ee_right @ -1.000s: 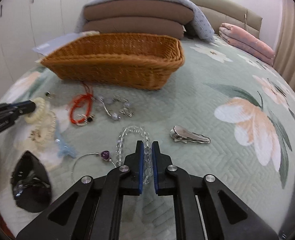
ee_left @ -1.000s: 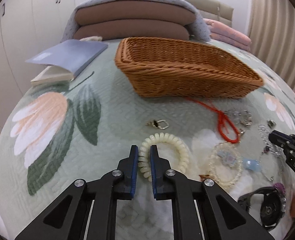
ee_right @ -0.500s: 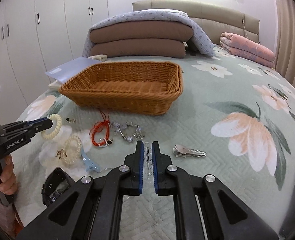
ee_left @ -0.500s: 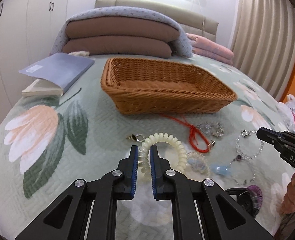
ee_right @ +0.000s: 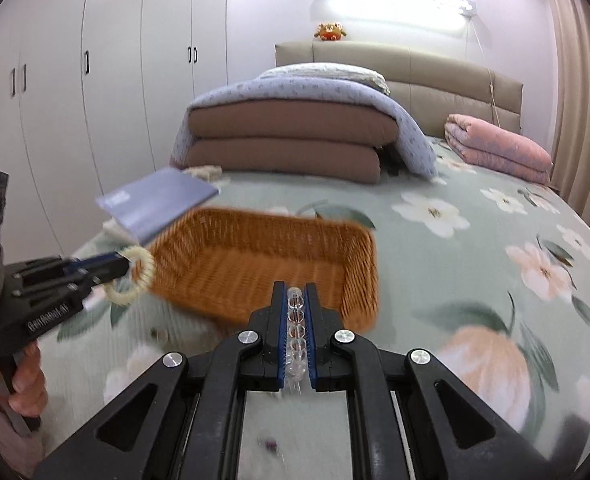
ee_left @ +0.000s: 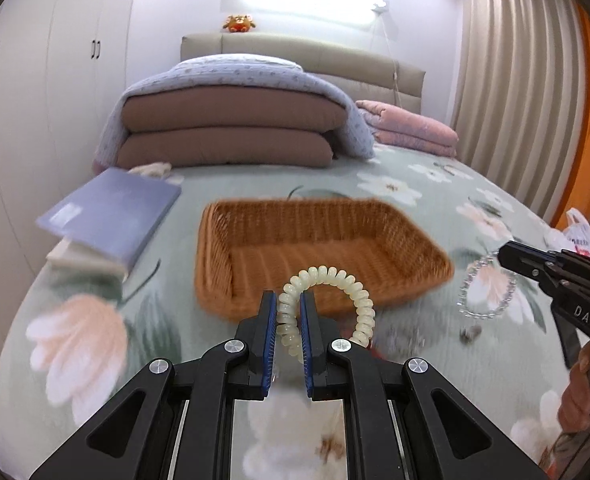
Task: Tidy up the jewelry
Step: 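Carry both items into the wicker basket and open both grippers, then grasp the clear bead bracelet with the left gripper while the right grasps the silver wire bangle, then lower both held items into the wicker basket and open both grippers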
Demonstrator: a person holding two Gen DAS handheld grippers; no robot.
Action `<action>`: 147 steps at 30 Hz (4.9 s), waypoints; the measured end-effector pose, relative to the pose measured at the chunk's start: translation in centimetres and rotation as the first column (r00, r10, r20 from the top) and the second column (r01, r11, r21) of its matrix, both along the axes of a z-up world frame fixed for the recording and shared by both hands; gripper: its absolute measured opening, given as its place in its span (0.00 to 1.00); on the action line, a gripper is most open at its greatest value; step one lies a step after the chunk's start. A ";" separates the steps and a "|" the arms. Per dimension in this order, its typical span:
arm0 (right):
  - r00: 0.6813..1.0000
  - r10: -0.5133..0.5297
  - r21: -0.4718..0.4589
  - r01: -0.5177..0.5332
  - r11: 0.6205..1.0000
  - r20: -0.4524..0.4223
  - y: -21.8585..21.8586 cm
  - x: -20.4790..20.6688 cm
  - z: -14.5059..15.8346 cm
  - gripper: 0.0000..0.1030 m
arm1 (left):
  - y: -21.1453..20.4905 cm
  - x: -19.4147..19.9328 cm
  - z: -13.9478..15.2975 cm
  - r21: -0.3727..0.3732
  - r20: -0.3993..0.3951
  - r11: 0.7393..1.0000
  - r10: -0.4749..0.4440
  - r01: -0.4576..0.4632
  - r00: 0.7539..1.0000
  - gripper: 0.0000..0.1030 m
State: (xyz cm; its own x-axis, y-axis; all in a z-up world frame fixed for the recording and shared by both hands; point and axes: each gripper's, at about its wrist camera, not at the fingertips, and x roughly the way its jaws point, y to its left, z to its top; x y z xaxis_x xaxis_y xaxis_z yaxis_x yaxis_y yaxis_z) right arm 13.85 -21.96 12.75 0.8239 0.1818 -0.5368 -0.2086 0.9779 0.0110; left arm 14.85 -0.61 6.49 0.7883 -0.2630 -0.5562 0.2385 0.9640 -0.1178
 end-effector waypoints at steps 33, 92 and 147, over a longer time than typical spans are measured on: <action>0.990 -0.053 0.053 0.061 0.997 -0.127 -1.5 10.6 -6.7 0.27 | -1.6 10.1 -4.3 0.006 -0.062 0.999 -0.032 0.033 0.998 0.55; 0.957 0.066 -0.087 -0.094 0.992 -0.281 -0.2 -5.2 -13.1 0.32 | -1.3 -1.5 -10.5 -0.095 -0.284 0.985 -0.163 0.141 0.945 0.53; 0.998 0.055 0.146 -0.059 0.988 0.026 -0.4 -6.3 -4.2 0.12 | 0.7 -4.2 -4.8 -0.133 -0.060 0.985 -0.119 0.110 0.991 0.09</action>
State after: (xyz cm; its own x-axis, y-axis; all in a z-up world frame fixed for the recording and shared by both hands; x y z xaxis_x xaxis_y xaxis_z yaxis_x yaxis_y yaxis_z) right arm 7.56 -22.36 8.52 0.8213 0.3041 -0.4827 -0.2657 0.9526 0.1480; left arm 10.68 0.13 1.65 0.7106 -0.4223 -0.5628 0.3334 0.9064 -0.2592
